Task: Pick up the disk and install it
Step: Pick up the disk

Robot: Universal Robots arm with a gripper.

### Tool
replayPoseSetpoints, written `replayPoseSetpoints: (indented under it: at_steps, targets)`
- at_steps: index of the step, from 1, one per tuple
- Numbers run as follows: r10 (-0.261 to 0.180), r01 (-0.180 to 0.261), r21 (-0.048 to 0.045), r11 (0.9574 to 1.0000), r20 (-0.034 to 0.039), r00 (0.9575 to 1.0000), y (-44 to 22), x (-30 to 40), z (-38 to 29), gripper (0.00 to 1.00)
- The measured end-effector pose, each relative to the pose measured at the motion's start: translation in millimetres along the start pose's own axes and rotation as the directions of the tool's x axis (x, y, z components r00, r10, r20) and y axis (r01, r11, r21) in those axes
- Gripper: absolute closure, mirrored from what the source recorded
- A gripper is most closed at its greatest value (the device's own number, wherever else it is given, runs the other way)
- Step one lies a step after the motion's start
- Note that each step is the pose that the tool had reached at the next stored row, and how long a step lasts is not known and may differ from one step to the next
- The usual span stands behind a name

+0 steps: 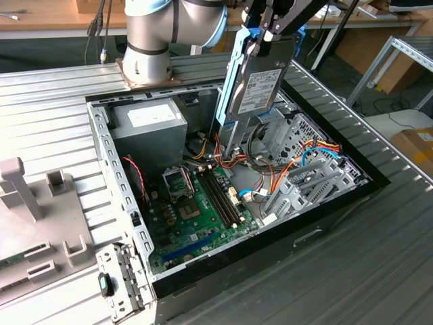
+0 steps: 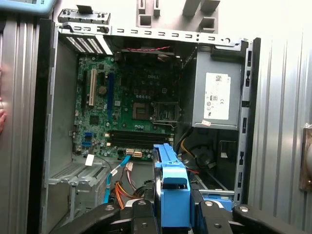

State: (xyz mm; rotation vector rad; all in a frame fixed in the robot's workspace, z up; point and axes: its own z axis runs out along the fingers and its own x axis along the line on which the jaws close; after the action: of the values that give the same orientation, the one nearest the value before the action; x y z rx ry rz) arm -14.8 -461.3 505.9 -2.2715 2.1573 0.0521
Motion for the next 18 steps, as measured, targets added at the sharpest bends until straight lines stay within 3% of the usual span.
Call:
replayPoseSetpoints:
  at_steps: [11,14,16,18]
  targets:
    - [0.000,0.000,0.0000,1.0000,0.0000,1.0000,-0.1,0.0,0.1,0.64]
    - [0.000,0.000,0.0000,1.0000,0.0000,1.0000,0.1,4.3,0.1,0.64]
    - [0.000,0.000,0.0000,1.0000,0.0002,1.0000,1.0,22.8,0.3,0.64]
    - [0.000,0.000,0.0000,1.0000,0.0001,1.0000,1.6,34.8,0.3,0.64]
